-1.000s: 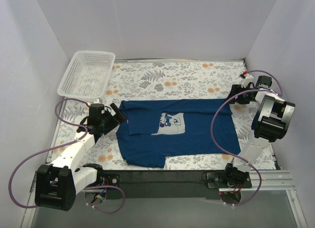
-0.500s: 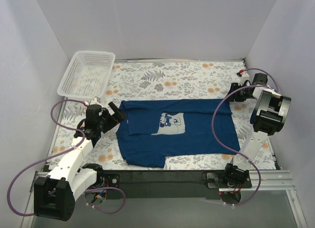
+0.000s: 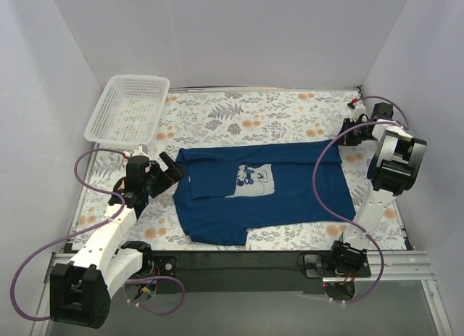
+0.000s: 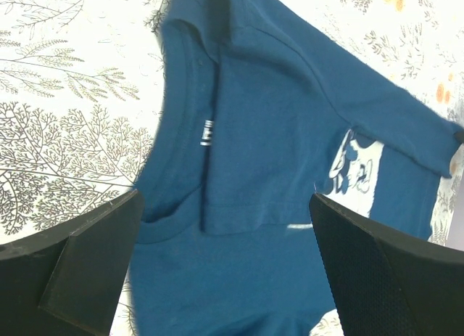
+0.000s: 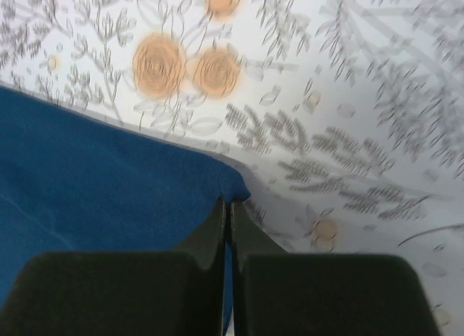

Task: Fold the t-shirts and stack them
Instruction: Fold the tshirt

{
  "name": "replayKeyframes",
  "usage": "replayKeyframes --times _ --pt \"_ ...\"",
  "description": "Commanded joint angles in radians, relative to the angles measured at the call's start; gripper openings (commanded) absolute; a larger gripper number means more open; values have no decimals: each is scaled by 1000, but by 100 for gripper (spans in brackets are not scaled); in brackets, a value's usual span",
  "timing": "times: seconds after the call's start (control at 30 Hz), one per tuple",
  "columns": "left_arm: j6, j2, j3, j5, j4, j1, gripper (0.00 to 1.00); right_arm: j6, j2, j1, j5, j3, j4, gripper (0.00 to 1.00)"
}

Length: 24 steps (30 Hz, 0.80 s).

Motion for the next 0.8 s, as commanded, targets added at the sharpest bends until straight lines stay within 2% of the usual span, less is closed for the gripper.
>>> replayKeyframes --times 0.0,0.23,0.37,0.43,0.47,0.57,0.7,0.77 --pt "15 4 9 -35 -7 7 91 39 50 3 -32 133 22 1" --pt "25 82 37 -32 40 7 91 100 214 16 -25 395 29 1" --pt "25 137 32 58 119 7 89 137 309 33 4 561 28 2" --pt "3 153 32 87 130 7 88 143 324 34 16 598 28 12" --pt "-13 159 28 115 134 7 88 135 306 36 24 599 28 28" --pt "-106 182 -21 176 166 6 80 83 214 36 39 538 31 48" --pt "-145 239 -40 123 200 3 75 13 56 36 65 370 43 61" --pt "-124 309 -15 89 246 3 71 -10 -36 36 64 258 54 63"
